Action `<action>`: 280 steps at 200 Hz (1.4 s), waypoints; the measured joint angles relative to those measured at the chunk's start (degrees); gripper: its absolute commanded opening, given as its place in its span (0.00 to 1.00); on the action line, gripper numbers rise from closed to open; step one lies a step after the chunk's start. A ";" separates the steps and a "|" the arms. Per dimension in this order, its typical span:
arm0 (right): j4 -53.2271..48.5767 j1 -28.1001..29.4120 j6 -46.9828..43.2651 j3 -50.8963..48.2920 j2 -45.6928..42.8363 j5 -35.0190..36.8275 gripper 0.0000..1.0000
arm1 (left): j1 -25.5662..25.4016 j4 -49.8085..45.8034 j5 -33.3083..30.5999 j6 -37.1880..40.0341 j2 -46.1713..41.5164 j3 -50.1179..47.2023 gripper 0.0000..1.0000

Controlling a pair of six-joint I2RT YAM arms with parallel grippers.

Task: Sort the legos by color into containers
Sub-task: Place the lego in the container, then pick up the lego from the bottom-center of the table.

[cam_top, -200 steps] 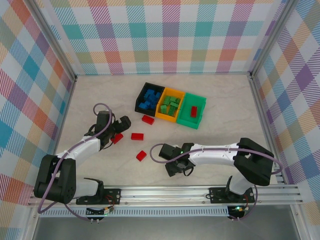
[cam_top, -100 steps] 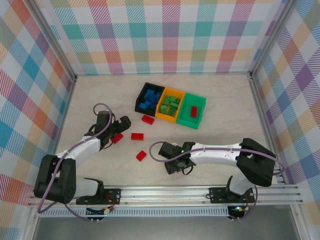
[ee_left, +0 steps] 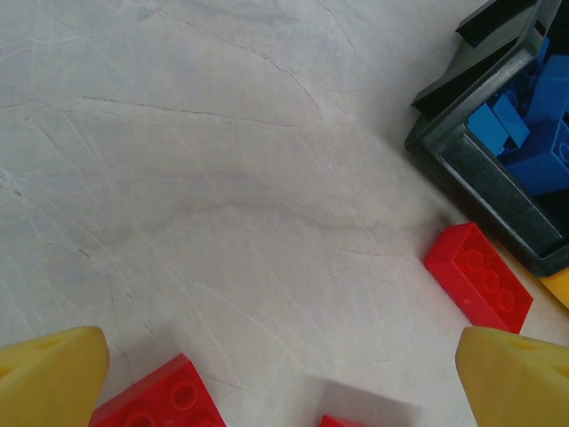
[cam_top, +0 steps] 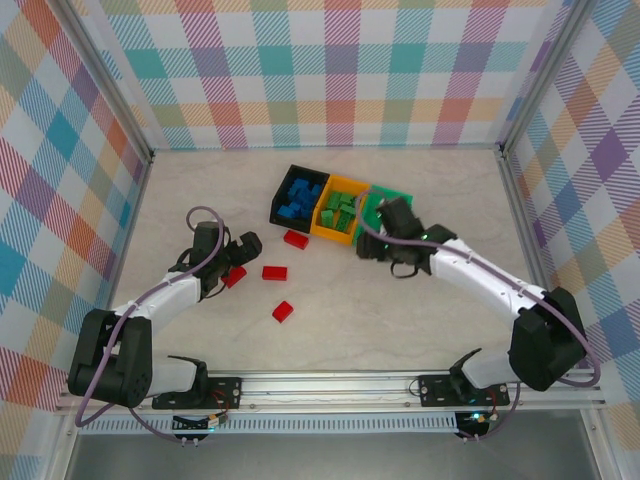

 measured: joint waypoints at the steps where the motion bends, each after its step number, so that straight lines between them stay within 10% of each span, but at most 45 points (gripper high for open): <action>1: 0.11 -0.48 -0.11 0.33 0.17 -0.09 0.61 | 0.00 0.00 0.02 0.00 0.00 0.00 1.00; 83: 1.44 -5.86 -4.46 13.44 14.34 -2.62 0.80 | 0.00 -0.42 -0.24 0.04 0.00 0.11 1.00; 173: 1.20 23.26 -7.02 9.79 16.61 -4.50 0.81 | 0.00 -0.39 -0.46 0.02 0.35 0.11 1.00; 280: -1.90 33.92 -9.73 24.17 35.76 -1.79 0.81 | 0.00 -0.42 -0.98 0.02 0.55 0.11 1.00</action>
